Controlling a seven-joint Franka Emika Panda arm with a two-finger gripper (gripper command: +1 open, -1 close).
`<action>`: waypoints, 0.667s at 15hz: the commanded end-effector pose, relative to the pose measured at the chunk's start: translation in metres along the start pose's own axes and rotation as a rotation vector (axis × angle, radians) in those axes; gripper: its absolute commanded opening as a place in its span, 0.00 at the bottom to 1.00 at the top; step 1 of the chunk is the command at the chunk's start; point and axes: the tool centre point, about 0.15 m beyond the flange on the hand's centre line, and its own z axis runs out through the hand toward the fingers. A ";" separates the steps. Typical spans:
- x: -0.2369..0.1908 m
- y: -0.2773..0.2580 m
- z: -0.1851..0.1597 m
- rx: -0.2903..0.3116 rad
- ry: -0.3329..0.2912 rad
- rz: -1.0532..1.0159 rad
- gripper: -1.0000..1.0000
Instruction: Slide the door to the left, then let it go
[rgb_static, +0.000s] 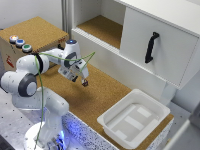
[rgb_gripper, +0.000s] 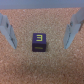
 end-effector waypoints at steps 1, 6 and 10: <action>0.015 -0.006 0.015 0.023 -0.008 0.000 1.00; 0.056 -0.006 0.059 0.079 -0.029 0.011 1.00; 0.068 -0.002 0.084 0.106 -0.057 0.022 1.00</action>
